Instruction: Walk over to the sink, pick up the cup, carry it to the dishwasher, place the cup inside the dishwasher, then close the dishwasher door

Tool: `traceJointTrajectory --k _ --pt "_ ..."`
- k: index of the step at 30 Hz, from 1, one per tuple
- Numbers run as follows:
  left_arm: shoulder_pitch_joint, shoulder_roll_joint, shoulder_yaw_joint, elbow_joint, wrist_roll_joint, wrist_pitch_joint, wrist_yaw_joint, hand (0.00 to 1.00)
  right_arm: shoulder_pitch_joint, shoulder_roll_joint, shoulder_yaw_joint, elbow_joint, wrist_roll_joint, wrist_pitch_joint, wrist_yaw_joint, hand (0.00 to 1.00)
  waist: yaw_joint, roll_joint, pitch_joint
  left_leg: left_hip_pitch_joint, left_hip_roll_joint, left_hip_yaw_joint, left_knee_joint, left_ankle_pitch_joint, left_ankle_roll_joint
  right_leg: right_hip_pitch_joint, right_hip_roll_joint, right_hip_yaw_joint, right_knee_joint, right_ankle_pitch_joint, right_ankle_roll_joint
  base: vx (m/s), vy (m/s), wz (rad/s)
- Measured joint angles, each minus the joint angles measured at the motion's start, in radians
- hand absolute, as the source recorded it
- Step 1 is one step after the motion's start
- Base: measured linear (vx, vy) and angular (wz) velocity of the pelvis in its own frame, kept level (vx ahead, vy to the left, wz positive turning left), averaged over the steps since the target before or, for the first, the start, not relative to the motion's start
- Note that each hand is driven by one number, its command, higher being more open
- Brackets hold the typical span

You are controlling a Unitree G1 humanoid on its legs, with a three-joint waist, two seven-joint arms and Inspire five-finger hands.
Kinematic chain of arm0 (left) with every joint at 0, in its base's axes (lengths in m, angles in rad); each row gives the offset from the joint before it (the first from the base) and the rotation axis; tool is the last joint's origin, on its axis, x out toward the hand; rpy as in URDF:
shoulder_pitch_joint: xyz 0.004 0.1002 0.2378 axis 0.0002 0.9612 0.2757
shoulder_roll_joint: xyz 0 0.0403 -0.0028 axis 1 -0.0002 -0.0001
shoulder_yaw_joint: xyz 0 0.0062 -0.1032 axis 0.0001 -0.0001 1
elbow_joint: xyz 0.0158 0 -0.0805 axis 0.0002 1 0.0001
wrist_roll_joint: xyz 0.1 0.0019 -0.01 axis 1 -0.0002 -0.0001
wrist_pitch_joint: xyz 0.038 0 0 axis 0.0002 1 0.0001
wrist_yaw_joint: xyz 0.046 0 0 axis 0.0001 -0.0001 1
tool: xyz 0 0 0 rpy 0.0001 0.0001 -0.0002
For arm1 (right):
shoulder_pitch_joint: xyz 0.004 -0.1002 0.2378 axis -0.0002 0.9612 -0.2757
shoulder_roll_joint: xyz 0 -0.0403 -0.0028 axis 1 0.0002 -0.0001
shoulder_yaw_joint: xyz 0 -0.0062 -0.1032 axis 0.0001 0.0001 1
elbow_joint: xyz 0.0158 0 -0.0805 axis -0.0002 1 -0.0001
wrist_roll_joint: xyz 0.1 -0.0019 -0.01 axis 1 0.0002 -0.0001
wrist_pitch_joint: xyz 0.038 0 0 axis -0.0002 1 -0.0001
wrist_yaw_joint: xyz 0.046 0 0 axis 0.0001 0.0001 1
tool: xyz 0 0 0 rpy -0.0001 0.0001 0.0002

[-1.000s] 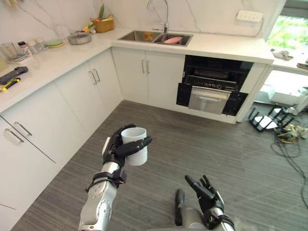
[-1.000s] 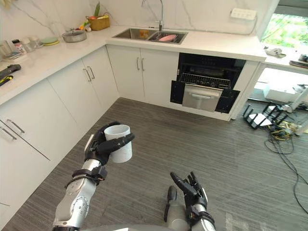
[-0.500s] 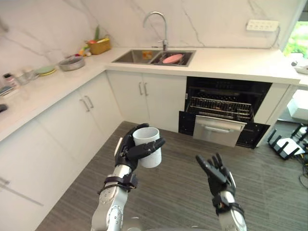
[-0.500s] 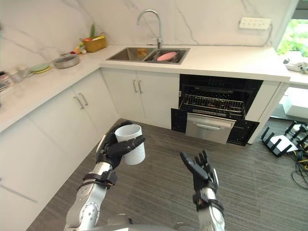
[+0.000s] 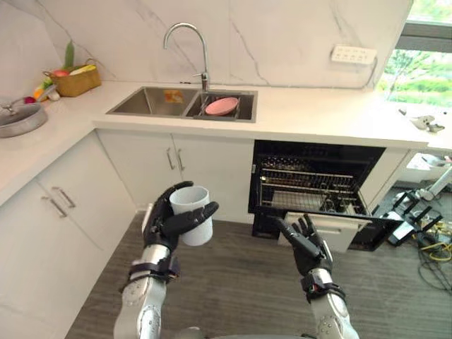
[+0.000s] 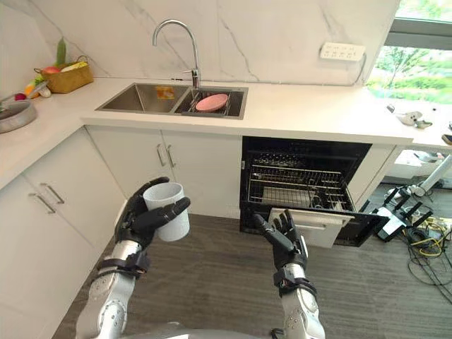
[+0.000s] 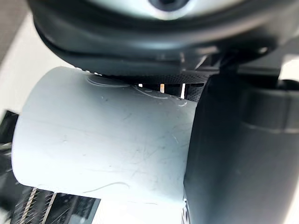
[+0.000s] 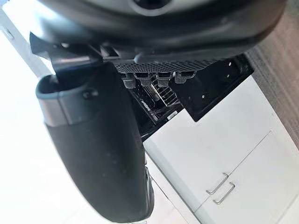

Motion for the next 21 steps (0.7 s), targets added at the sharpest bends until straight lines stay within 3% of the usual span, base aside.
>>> traceJointTrajectory --k 2,3,4,5,6,7,8,9,10,11,12,13,14,15,16,18,21 --pt "-0.034 -0.005 -0.011 0.020 -0.001 0.002 0.023 0.00 0.000 0.006 0.016 -0.017 0.000 -0.001 -0.013 1.00 0.000 0.021 0.013 0.075 0.015 -0.003 -0.063 -0.001 -0.007 -0.080 0.037 -0.053 -0.130 -0.075 -0.008 0.42 0.028 0.06" --pt "-0.063 -0.005 -0.010 0.030 -0.001 0.005 0.027 0.00 0.004 0.021 0.016 -0.044 0.000 -0.001 -0.017 1.00 -0.002 0.033 0.020 0.106 0.026 -0.004 -0.098 -0.002 -0.012 -0.112 0.079 -0.083 -0.323 -0.083 -0.008 0.36 -0.028 0.04" --pt "-0.073 -0.002 -0.011 0.029 -0.001 0.006 0.027 0.00 0.010 0.028 0.016 -0.061 0.000 -0.001 -0.017 1.00 -0.003 0.036 0.021 0.116 0.033 -0.005 -0.112 -0.006 -0.018 -0.117 0.109 -0.092 -0.442 -0.076 -0.006 0.35 -0.068 0.04" --pt "-0.086 0.007 -0.012 0.027 0.000 0.005 0.025 0.00 0.026 0.041 0.016 -0.095 0.000 -0.001 -0.017 1.00 -0.001 0.033 0.021 0.145 0.039 -0.001 -0.137 -0.019 -0.038 -0.121 0.166 -0.106 -0.681 -0.011 0.001 0.38 -0.099 -0.11" --pt "-0.080 0.022 -0.012 0.025 0.003 0.005 0.024 0.00 0.040 0.047 0.018 -0.122 0.000 -0.002 -0.016 1.00 0.001 0.018 0.014 0.184 0.025 0.005 -0.149 -0.047 -0.052 -0.124 0.186 -0.155 -0.798 0.143 -0.045 0.40 -0.115 -0.23" --pt "-0.076 0.031 -0.011 0.027 0.004 0.005 0.023 0.00 0.047 0.042 0.022 -0.135 0.000 -0.007 -0.011 1.00 -0.001 -0.006 0.014 0.222 0.001 0.008 -0.146 -0.081 -0.057 -0.126 0.167 -0.230 -0.770 0.218 -0.181 0.42 -0.143 -0.47" --pt "-0.067 0.014 -0.010 0.033 0.006 0.009 0.024 0.00 0.042 0.010 0.025 -0.135 -0.002 -0.010 -0.009 1.00 0.001 0.017 0.013 0.248 0.009 0.029 -0.124 -0.136 -0.047 -0.119 0.159 -0.279 -0.709 0.135 -0.198 0.33 -0.117 -0.48" --pt "-0.057 0.002 -0.015 0.033 0.007 0.012 0.024 0.00 0.040 -0.009 0.026 -0.134 -0.003 -0.010 -0.009 1.00 -0.002 0.042 0.013 0.254 0.027 0.044 -0.098 -0.170 -0.045 -0.122 0.173 -0.274 -0.676 0.104 -0.193 0.47 -0.119 -0.52" --pt "-0.041 -0.004 -0.040 0.031 0.010 0.013 0.023 0.00 0.053 -0.030 0.024 -0.136 -0.007 -0.010 -0.012 1.00 -0.006 0.077 0.000 0.265 0.061 0.062 -0.046 -0.211 -0.061 -0.120 0.200 -0.272 -0.645 0.030 -0.184 0.40 -0.059 -0.23" --pt "-0.055 -0.004 -0.067 0.034 0.009 0.019 0.021 0.00 0.055 -0.033 0.017 -0.135 -0.008 -0.008 -0.033 1.00 -0.023 0.092 0.006 0.199 0.104 0.066 0.171 -0.228 -0.064 -0.092 0.213 -0.277 -0.634 -0.012 -0.190 0.39 -0.068 -0.11" --pt "-0.060 -0.005 -0.082 0.034 0.008 0.023 0.021 0.00 0.056 -0.033 0.016 -0.136 -0.009 -0.006 -0.043 1.00 -0.028 0.089 0.016 0.148 0.129 0.067 0.309 -0.197 -0.055 -0.074 0.220 -0.279 -0.640 -0.023 -0.189 0.35 -0.118 -0.20" --pt "-0.061 -0.013 -0.103 0.035 0.003 0.023 0.021 0.00 0.059 -0.033 0.015 -0.145 -0.010 -0.006 -0.049 1.00 -0.025 0.098 0.035 0.059 0.189 0.080 0.545 -0.070 -0.062 -0.022 0.249 -0.254 -0.660 -0.039 -0.190 0.43 -0.106 -0.64" --pt "-0.059 -0.014 -0.121 0.044 0.004 0.022 0.022 0.00 0.059 -0.033 0.018 -0.162 -0.011 -0.006 -0.050 1.00 -0.018 0.106 0.044 -0.012 0.243 0.085 0.715 0.065 -0.091 0.020 0.277 -0.221 -0.690 -0.050 -0.192 0.44 -0.069 -0.81" --pt "-0.062 -0.014 -0.135 0.053 0.004 0.021 0.022 0.00 0.058 -0.033 0.017 -0.168 -0.010 -0.008 -0.049 1.00 -0.015 0.111 0.041 -0.043 0.261 0.084 0.765 0.059 -0.102 0.032 0.283 -0.201 -0.700 -0.056 -0.191 0.42 0.029 -0.93" --pt "-0.069 -0.014 -0.158 0.066 0.004 0.020 0.027 0.00 0.054 -0.032 0.016 -0.185 -0.010 -0.013 -0.046 1.00 -0.013 0.111 0.039 -0.087 0.266 0.091 0.786 0.016 -0.106 0.051 0.281 -0.163 -0.714 -0.067 -0.191 0.42 0.035 -0.98" --pt "-0.070 -0.024 -0.172 0.071 0.004 0.020 0.036 0.00 0.050 -0.035 0.016 -0.220 -0.010 -0.020 -0.042 1.00 -0.010 0.105 0.039 -0.115 0.264 0.101 0.677 -0.057 -0.098 0.082 0.265 -0.091 -0.730 -0.064 -0.176 0.44 0.048 -1.12" --pt "-0.071 -0.029 -0.162 0.094 0.004 0.016 0.045 0.00 0.016 -0.036 0.016 -0.221 -0.022 -0.020 -0.042 1.00 -0.005 0.090 0.033 -0.065 0.202 -0.024 0.208 -0.086 -0.111 0.121 0.222 0.052 -0.745 -0.059 -0.159 0.45 0.145 -1.25"
